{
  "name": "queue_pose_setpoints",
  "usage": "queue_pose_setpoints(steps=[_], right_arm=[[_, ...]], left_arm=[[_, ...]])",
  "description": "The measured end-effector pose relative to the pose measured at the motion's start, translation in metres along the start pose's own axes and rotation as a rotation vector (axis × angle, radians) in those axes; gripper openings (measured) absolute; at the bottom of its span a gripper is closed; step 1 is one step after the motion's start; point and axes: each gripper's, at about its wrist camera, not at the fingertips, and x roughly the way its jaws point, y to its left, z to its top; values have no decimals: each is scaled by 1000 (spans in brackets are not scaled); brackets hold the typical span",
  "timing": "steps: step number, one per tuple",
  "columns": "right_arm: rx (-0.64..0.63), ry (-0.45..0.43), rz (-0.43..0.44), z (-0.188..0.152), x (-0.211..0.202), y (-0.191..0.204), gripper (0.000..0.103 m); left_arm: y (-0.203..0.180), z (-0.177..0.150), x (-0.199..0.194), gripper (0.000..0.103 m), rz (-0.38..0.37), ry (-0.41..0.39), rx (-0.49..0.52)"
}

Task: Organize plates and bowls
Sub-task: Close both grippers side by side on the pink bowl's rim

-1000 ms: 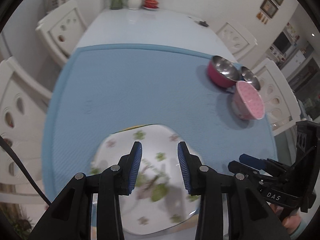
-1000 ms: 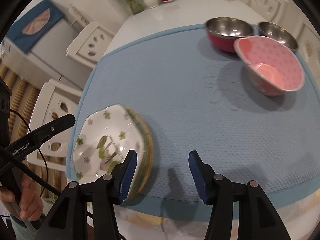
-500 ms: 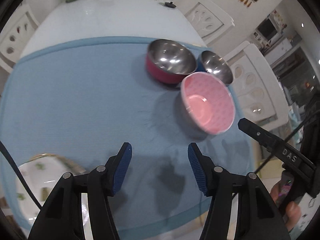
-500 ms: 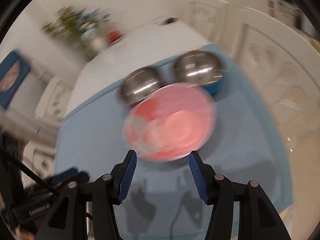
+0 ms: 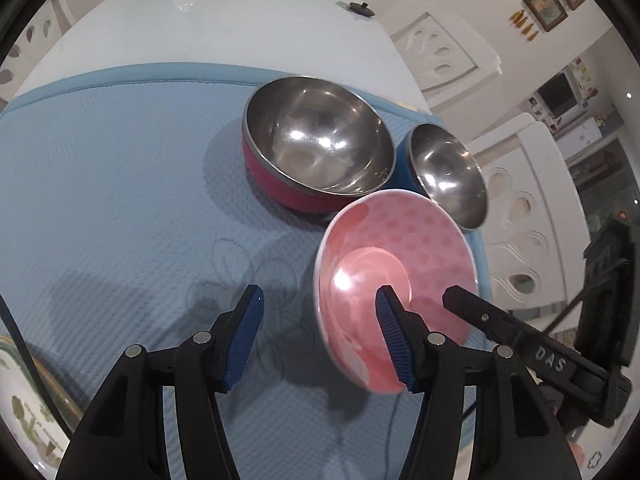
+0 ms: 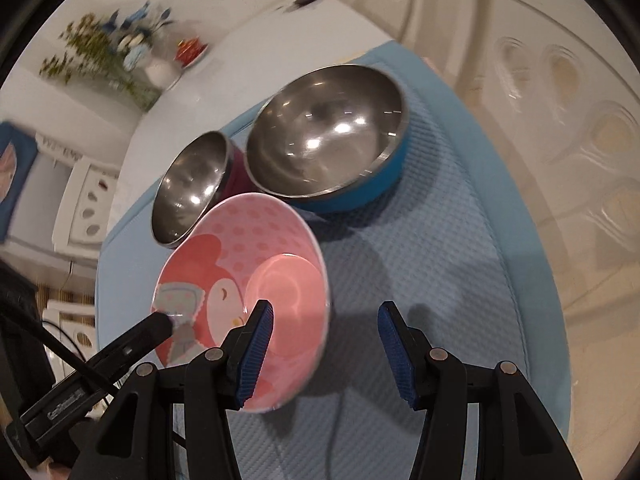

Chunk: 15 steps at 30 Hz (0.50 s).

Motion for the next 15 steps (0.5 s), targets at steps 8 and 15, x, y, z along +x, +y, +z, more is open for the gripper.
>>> queue_pose_setpoints(steps=[8, 15], right_arm=[[-143, 8, -38, 3, 24, 12, 38], [-220, -6, -39, 1, 30, 18, 21]], left_arm=[[-3, -1, 21, 25, 30, -6, 12], [-7, -4, 26, 14, 37, -19, 39]])
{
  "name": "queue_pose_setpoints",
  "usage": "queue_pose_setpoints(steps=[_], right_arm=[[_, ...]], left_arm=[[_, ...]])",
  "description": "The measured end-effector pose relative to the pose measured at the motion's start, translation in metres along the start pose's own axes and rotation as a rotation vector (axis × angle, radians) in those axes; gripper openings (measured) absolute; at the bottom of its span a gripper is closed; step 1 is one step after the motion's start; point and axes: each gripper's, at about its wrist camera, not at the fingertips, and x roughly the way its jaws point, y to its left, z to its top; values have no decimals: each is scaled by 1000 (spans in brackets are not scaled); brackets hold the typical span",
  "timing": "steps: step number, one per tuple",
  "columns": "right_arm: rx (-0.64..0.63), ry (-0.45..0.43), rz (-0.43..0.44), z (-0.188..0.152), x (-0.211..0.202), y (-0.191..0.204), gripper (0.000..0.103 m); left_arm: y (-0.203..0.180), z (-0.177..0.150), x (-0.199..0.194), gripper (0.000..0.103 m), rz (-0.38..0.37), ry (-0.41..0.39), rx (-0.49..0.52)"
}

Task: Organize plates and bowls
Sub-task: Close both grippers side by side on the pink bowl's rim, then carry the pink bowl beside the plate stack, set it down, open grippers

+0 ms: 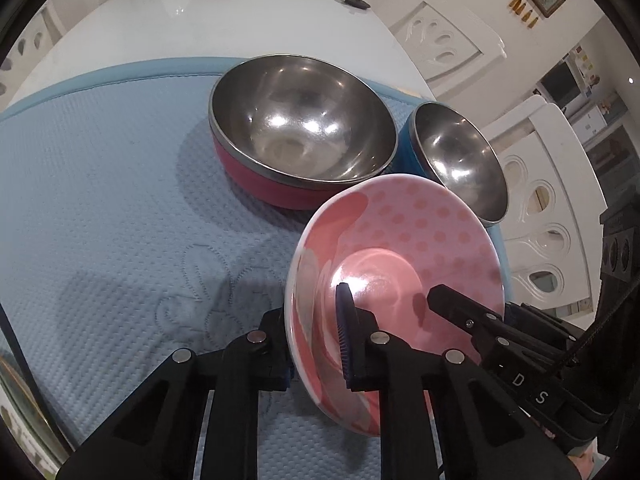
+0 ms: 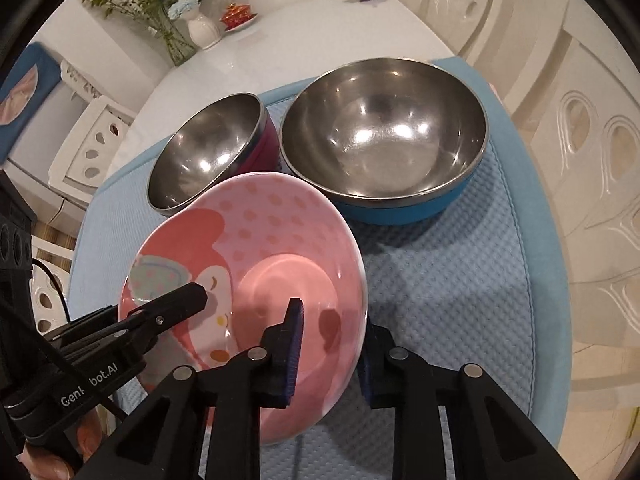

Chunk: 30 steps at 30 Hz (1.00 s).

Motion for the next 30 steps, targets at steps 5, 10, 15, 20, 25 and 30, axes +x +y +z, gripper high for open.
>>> queue_pose_setpoints(steps=[5, 10, 15, 20, 25, 30], right_arm=[[-30, -9, -8, -5, -7, 4, 20], [-38, 3, -2, -14, -18, 16, 20], [-72, -7, 10, -33, -40, 34, 20], [-92, 3, 35, -50, -55, 52, 20], [-123, 44, 51, -74, -61, 70, 20], [-130, 76, 50, -89, -53, 79, 20]], left_arm=[[-1, -6, -9, 14, 18, -11, 20], [-2, -17, -29, 14, 39, -36, 34], [0, -33, -55, 14, 56, -65, 50], [1, -54, -84, 14, 95, -99, 76], [3, -84, -94, 14, 169, -82, 144], [17, -112, -92, 14, 167, -43, 113]])
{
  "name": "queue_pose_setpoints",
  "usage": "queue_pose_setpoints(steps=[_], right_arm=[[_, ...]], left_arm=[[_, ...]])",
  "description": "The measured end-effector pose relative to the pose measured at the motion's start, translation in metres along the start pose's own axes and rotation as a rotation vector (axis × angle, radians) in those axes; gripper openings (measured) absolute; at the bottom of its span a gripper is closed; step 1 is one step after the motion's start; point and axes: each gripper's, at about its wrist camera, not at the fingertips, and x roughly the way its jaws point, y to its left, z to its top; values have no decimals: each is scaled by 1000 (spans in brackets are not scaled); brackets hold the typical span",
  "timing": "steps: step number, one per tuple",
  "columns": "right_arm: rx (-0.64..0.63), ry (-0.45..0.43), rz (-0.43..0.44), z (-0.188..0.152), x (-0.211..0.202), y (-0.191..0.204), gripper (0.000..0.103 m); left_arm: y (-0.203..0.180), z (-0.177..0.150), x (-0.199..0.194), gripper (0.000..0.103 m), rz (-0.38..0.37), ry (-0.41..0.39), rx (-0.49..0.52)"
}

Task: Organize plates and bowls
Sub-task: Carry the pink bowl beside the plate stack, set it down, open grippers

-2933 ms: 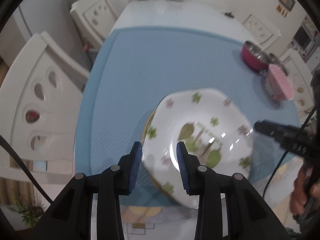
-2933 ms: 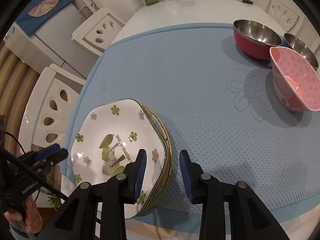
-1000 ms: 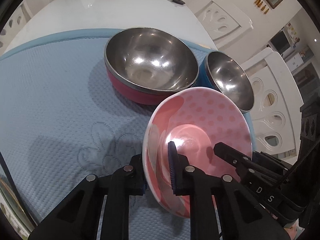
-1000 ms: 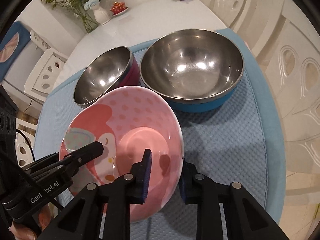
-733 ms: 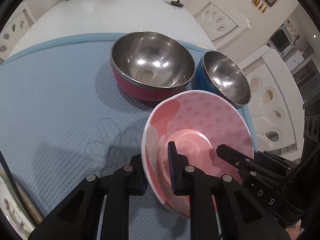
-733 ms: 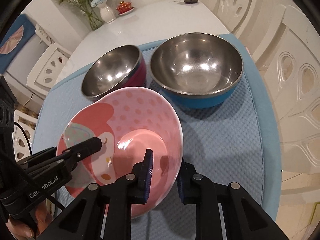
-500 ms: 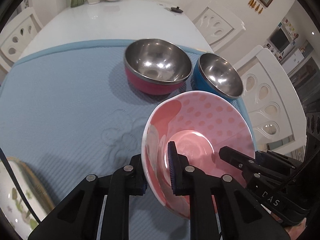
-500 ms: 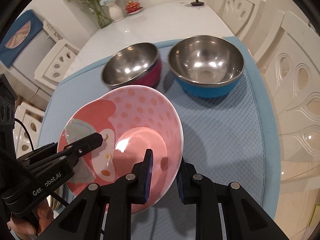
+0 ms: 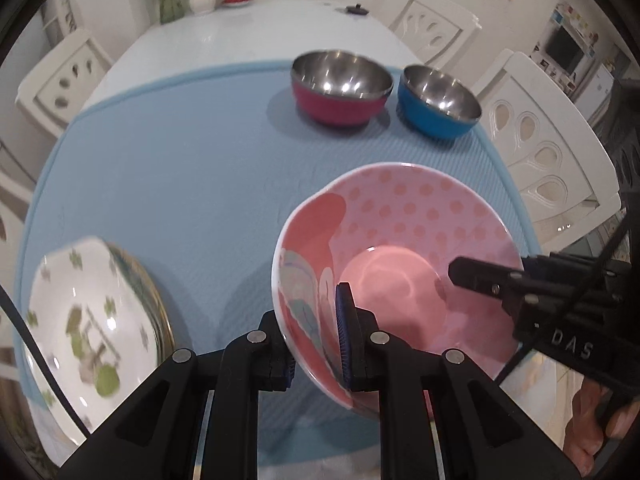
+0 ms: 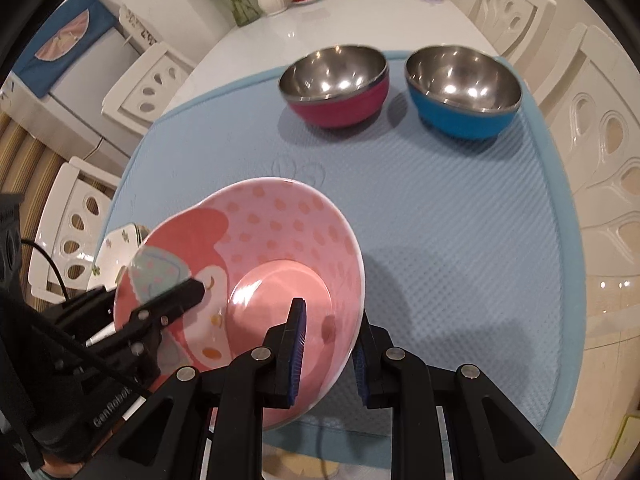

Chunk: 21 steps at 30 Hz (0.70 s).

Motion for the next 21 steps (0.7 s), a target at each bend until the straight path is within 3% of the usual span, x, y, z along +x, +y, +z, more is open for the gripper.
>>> queue_pose_setpoints(steps=[10, 21], right_arm=[[-13, 51, -16, -15, 22, 6, 20], [20, 109, 31, -21, 34, -2, 21]], left_arm=[[7, -23, 11, 14, -12, 40, -36], [10, -33, 17, 14, -15, 70, -35]])
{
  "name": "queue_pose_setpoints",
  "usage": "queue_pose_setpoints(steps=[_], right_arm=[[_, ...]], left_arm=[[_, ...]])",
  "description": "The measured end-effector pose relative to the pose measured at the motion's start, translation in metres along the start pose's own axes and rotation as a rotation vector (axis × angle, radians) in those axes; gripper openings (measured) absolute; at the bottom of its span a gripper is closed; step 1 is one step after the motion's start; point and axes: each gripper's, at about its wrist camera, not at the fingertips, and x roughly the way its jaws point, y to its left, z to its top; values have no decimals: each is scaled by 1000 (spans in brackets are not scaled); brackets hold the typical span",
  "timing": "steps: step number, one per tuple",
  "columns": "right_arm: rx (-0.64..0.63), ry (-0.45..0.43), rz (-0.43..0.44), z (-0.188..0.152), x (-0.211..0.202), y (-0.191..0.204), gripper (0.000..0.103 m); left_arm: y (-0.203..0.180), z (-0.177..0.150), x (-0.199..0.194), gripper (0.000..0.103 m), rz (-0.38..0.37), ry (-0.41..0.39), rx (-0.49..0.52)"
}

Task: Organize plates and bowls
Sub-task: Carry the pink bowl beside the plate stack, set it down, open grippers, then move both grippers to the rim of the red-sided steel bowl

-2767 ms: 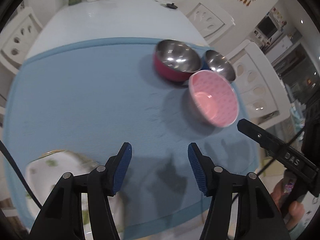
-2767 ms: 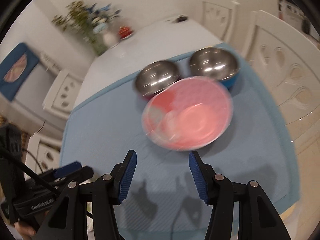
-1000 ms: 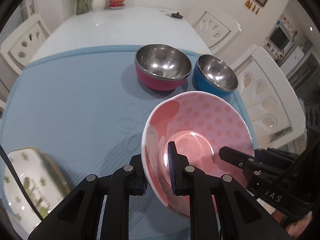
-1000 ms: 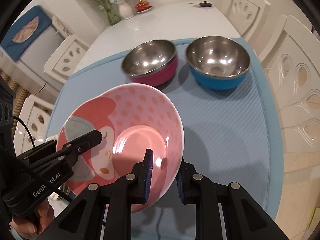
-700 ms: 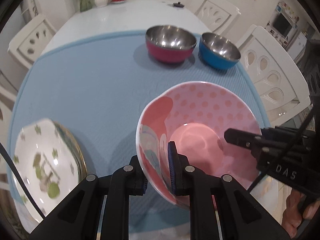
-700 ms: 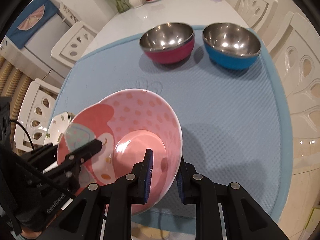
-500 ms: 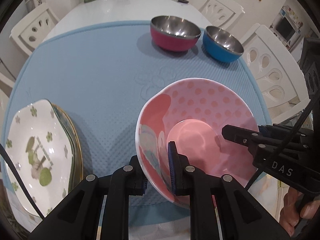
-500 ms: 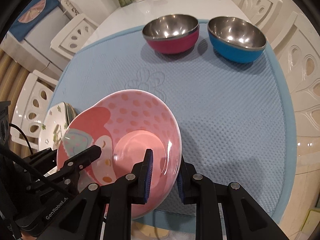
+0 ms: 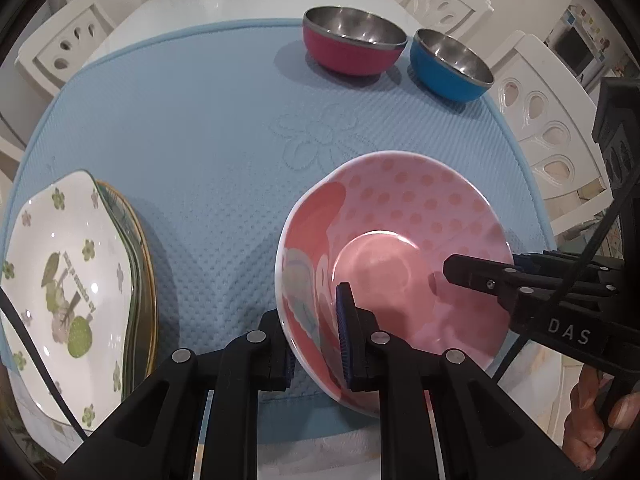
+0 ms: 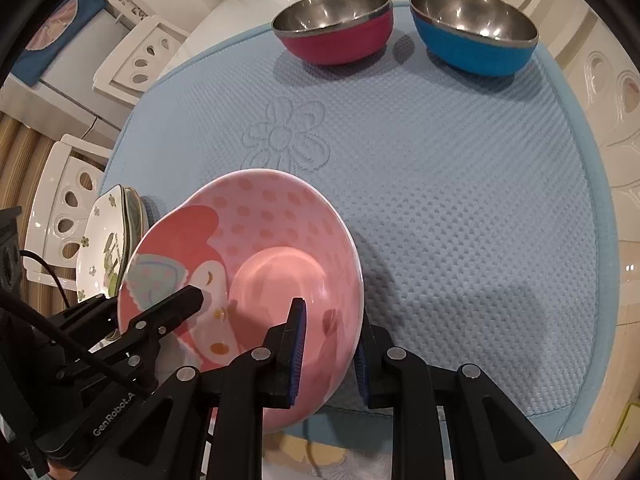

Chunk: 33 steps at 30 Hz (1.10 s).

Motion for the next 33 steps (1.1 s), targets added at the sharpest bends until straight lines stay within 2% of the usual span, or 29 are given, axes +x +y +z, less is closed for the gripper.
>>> queue_pose_setpoints(steps=[5, 10, 14, 16, 18, 24, 27, 30, 31, 33], right_arm=[[-27, 5, 7, -2, -2, 1, 21], [-23, 47, 32, -4, -1, -6, 21], [6, 113, 82, -7, -2, -14, 21], [23, 158, 125, -9, -6, -18, 21], [36, 167, 155, -10, -16, -22, 21], [45, 87, 172, 12, -47, -31, 21], [81, 25, 183, 40, -57, -38, 25], [130, -13, 186, 70, -63, -41, 38], [141, -26, 196, 76, -63, -41, 44], [175, -70, 195, 96, -67, -42, 47]], left_arm=[[2, -2, -6, 14, 11, -12, 4], [9, -3, -20, 15, 15, -39, 10], [12, -2, -33, 15, 14, -44, 20], [10, 0, -43, 15, 22, -65, 35], [5, 6, -54, 15, 24, -88, 54], [-15, 41, -76, 16, 46, -156, 129], [-23, 70, -79, 28, 40, -188, 153], [-24, 102, -79, 29, -13, -232, 175], [-22, 113, -75, 33, -31, -234, 175], [-19, 135, -65, 36, -48, -226, 170]])
